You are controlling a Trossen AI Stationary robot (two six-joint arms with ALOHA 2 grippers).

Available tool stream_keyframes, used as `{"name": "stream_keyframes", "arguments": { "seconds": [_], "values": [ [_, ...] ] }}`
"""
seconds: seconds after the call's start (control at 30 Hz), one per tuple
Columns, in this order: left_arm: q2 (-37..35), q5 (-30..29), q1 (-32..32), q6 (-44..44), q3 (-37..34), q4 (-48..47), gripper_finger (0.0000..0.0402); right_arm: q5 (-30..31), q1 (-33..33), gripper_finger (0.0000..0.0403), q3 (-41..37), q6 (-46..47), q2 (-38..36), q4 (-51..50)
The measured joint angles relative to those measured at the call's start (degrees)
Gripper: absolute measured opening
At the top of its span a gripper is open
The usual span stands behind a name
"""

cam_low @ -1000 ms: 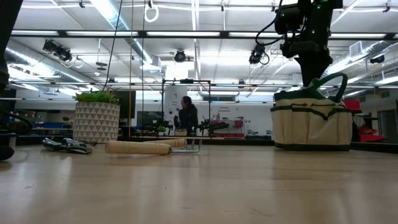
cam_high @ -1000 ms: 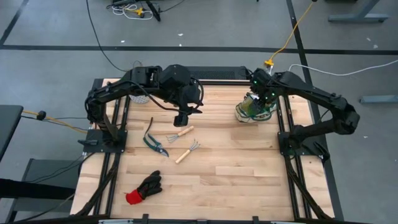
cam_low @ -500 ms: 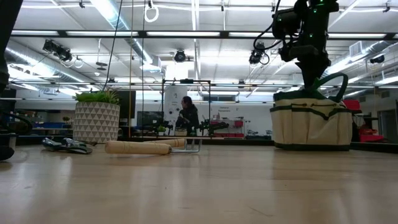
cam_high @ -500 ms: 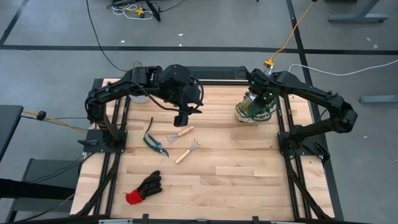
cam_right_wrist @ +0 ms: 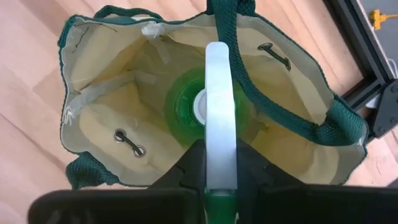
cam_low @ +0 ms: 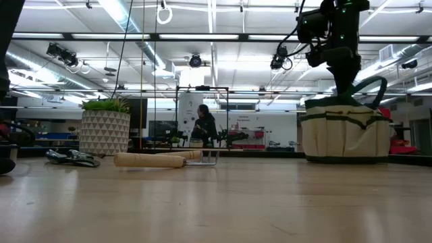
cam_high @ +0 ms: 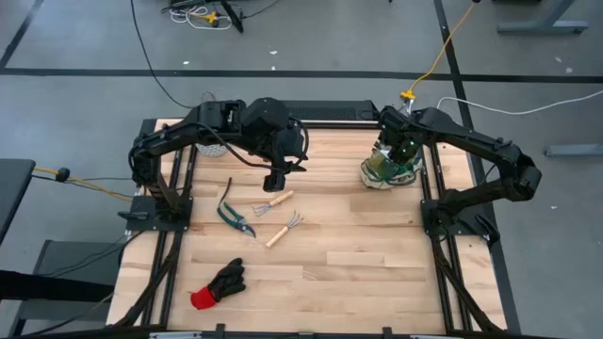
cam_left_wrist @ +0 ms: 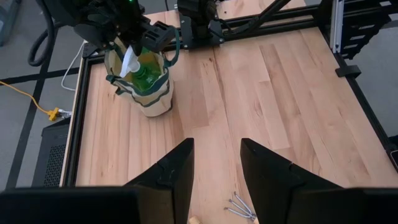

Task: Pick & Place Garden tools in Gardening bag
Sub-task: Put the green spray bottle into the brown gardening bag

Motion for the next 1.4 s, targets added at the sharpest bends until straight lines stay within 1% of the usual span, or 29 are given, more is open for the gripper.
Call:
{"name": "stream_keyframes", "arguments": {
  "seconds": [0.23, 0.4, 0.5, 0.6, 0.7, 0.77, 1.03, 1.13, 1.4],
  "values": [
    [0.0, -0.01, 0.01, 0.02, 0.0, -0.09, 0.014, 0.39, 0.0, 0.0046, 7.68, -2.48, 0.0, -3.5],
    [0.0, -0.01, 0.01, 0.0, 0.0, -0.33, 0.014, 0.48, 0.0, 0.0045, 13.69, -7.7, -0.02, -7.55],
    [0.0, -0.01, 0.01, 0.0, 0.0, -0.37, 0.014, 0.48, 0.0, 0.0045, 15.73, -10.82, -0.07, -9.03],
    [0.0, -0.01, -0.01, 0.0, 0.0, -0.39, 0.014, 0.82, 0.0, 0.0045, 16.09, -13.43, -0.07, -10.17],
    [0.0, -0.01, 0.01, -0.02, 0.0, -0.39, 0.014, 3.66, 0.04, 0.0045, 16.09, -15.95, -0.07, -11.16],
    [0.0, -0.01, 0.01, -0.02, 0.0, -0.39, 0.014, 4.46, 0.04, 0.0045, 16.09, -18.53, -0.07, -11.22],
    [0.0, -0.01, 0.01, -0.02, 0.0, -0.79, 0.014, 4.28, 0.04, 0.0045, 16.09, -31.23, -0.07, -12.48],
    [0.0, -0.01, 0.01, -0.02, -0.02, -1.18, 0.014, 2.85, 0.04, 0.0045, 16.09, -35.12, -0.07, -14.17],
    [0.0, -0.01, -0.01, 0.0, -0.02, -1.18, 0.014, 2.43, 0.02, 0.0045, 16.09, -38.77, -0.48, -14.43]
  ]
}}
